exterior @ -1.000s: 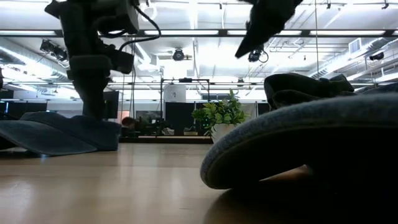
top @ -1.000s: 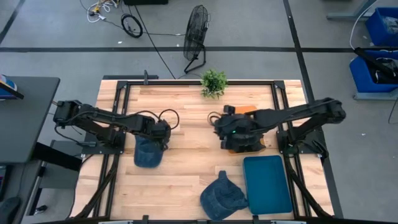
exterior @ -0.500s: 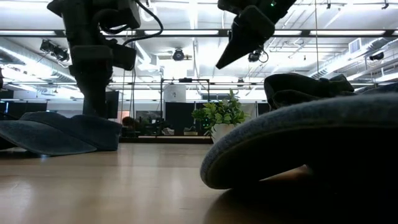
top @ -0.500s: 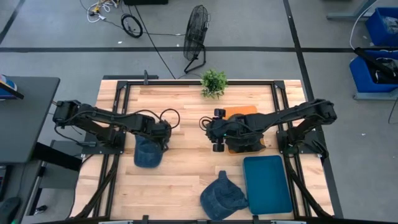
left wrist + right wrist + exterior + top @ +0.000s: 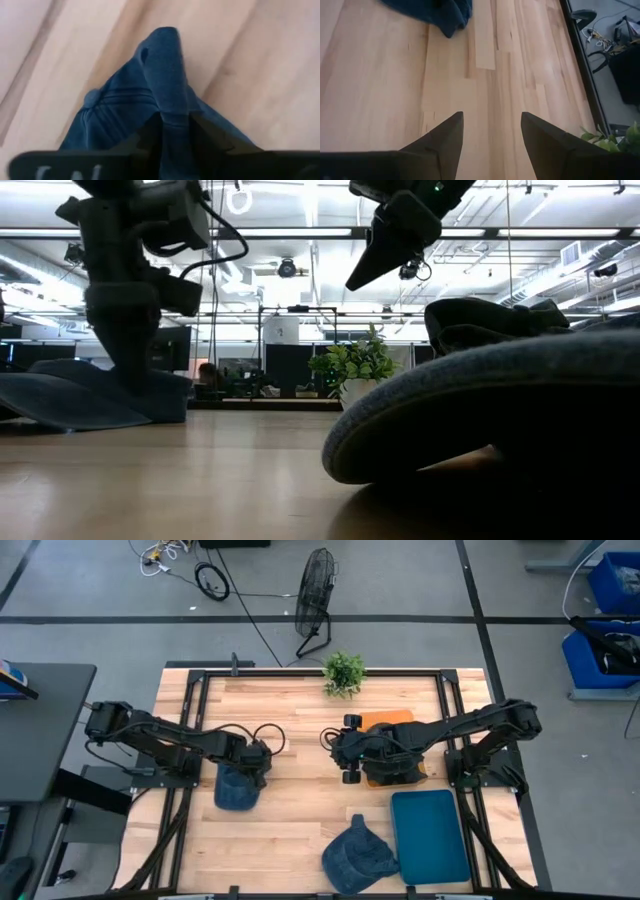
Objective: Pick & Place hat
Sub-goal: Put the top blue cap into the blue bin
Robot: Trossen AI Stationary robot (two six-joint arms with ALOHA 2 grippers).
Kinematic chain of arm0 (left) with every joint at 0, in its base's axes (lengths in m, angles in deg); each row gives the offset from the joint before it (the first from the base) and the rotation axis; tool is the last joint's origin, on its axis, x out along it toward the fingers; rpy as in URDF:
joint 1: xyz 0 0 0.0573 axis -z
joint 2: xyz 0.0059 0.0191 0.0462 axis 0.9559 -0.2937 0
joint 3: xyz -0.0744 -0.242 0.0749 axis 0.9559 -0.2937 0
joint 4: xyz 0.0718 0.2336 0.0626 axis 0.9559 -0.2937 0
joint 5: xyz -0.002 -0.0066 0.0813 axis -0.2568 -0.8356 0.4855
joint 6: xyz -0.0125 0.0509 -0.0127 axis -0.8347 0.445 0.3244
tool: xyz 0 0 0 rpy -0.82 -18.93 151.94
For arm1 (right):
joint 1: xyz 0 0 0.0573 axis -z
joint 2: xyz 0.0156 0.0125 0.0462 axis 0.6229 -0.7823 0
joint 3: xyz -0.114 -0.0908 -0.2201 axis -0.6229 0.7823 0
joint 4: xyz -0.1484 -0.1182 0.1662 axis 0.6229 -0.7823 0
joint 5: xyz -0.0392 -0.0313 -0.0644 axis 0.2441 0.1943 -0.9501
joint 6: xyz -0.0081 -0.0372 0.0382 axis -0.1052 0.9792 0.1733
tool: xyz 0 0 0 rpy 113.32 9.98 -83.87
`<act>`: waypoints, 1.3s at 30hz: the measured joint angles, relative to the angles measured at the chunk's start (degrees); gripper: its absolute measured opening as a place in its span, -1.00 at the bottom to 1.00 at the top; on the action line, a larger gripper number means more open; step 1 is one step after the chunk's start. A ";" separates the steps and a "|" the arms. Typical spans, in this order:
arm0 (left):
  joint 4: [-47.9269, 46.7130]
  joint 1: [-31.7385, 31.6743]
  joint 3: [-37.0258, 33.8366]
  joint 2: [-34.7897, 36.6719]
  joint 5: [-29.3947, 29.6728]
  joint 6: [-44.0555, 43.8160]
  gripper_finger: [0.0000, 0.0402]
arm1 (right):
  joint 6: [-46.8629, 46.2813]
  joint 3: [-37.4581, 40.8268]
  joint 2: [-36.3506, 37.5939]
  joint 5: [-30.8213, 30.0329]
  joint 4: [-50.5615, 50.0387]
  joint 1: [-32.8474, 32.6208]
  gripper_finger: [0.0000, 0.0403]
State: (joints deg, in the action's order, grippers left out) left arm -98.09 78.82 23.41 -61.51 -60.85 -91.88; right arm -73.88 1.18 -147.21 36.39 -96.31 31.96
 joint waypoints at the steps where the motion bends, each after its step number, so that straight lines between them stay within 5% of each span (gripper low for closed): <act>1: 0.41 0.40 0.02 0.00 -0.43 1.53 -0.60 | 0.48 0.00 0.00 0.00 0.09 0.00 0.01; 4: 2.35 1.52 0.02 0.10 -2.64 8.48 -0.89 | 0.90 0.00 0.00 0.00 1.03 0.01 0.01; 8: 8.46 3.76 0.02 0.11 -6.58 23.72 -0.94 | 1.04 0.00 0.02 1.73 3.15 0.00 0.01; 14: 20.68 9.62 0.03 0.11 -16.55 64.23 -0.95 | 4.02 0.00 0.02 5.25 7.52 0.00 0.01; 19: 21.32 13.48 0.04 0.11 -20.14 94.64 -0.95 | 4.22 0.00 -0.16 9.71 10.79 0.55 0.01; 26: 21.22 13.49 0.04 0.13 -20.13 93.98 -0.95 | 1.18 -0.04 -6.91 25.12 23.99 1.14 0.01; 39: 20.68 13.51 0.04 0.11 -20.19 92.74 -0.95 | -3.91 0.00 -22.24 26.44 37.27 1.14 0.01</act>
State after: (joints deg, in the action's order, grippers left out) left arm -77.41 92.33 23.45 -61.40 -81.04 0.87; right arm -77.78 1.18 -169.45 62.82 -59.04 33.10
